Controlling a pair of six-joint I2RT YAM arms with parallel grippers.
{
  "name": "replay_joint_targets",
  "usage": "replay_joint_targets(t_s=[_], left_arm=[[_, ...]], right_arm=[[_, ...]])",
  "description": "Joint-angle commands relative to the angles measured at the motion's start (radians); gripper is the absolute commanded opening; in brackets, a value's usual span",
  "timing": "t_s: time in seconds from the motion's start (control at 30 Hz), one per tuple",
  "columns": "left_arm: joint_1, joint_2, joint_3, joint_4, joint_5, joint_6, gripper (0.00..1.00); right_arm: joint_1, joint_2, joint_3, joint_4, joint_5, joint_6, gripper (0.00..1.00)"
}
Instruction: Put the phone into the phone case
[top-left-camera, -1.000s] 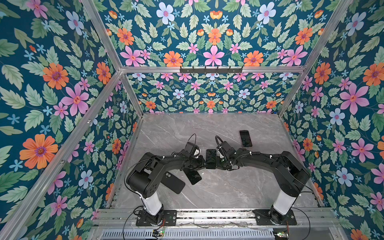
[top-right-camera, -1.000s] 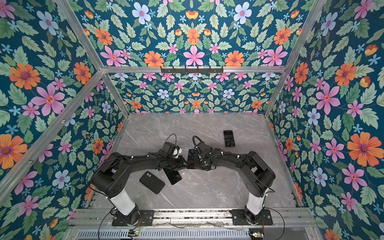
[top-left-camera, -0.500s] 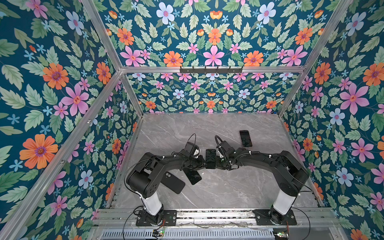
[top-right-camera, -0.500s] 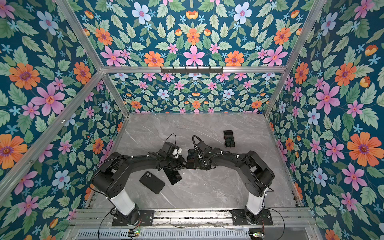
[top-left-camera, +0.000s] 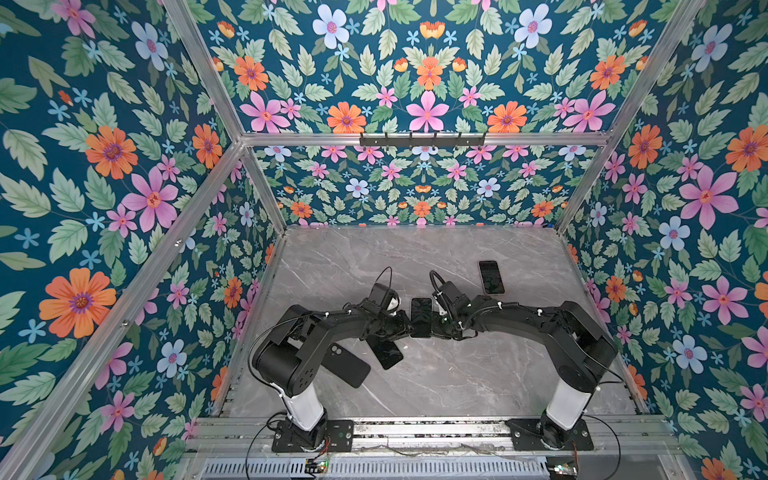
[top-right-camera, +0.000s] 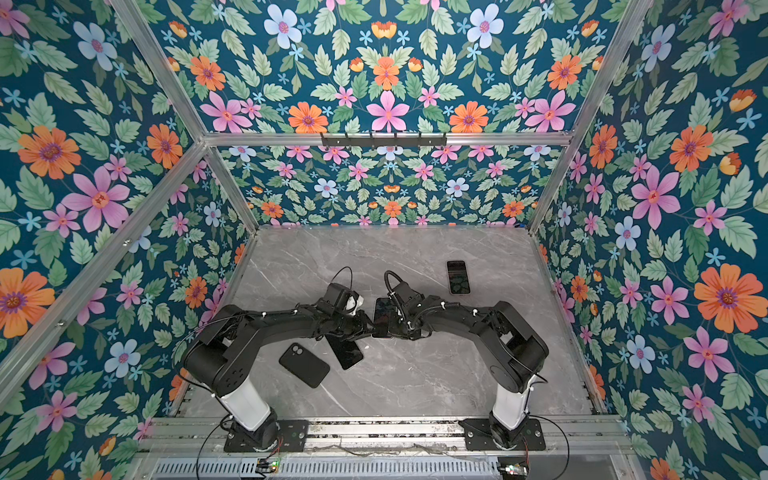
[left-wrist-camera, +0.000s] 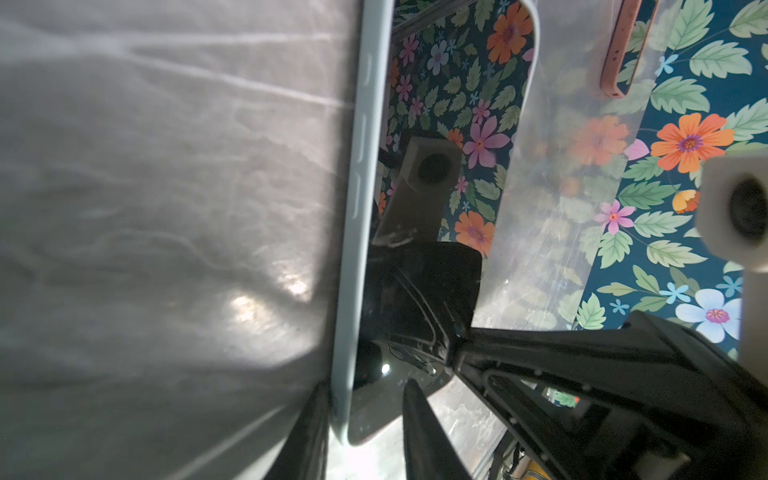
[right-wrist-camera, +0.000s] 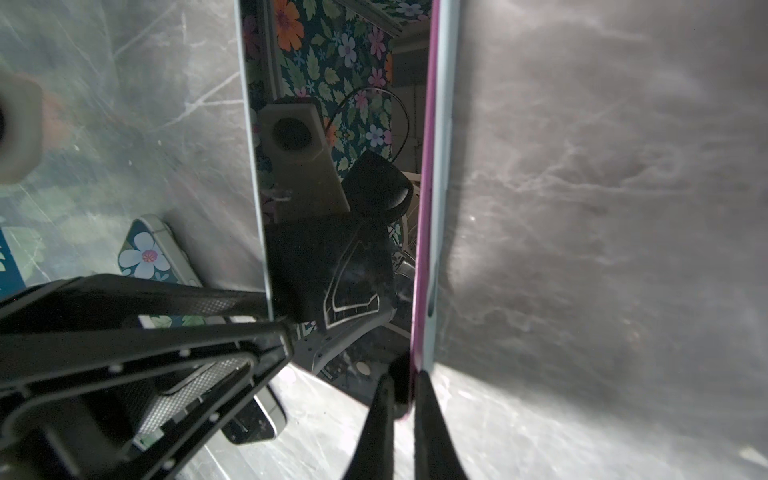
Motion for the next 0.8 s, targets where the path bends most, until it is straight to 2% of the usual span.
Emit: replay_joint_targets(t_s=[0.0,0.2,0.37,0.53,0.6,0.77], left_arm=[[-0.01,0.001,0.003,-0.043,0.018,0.023,0.34],[-0.006,-0.022,0.02,-0.12,-0.002,0.068,0.47],[-0.002,-0.028,0.018,-0.146,-0.005,0.08,0.48],[0.017,-0.043,-0.008,-0.162,-0.015,0.085,0.51],[0.018,-0.057,-0.016,-0.164,-0.016,0.079,0.53],[0.018,-0.085,-0.041,-0.159,-0.018,0.054,0.51]], right_arm=[[0.014,0.061,-0.022,0.046,-0.041,0.01,0.0],[0.012,0.008,0.0,-0.016,0.003,-0.016,0.0],[0.007,-0.044,0.025,-0.075,0.031,-0.044,0.0],[0.004,-0.083,0.043,-0.115,0.061,-0.059,0.16],[0.005,-0.083,0.045,-0.113,0.052,-0.048,0.16],[0.005,-0.059,0.049,-0.097,0.029,-0.029,0.16]])
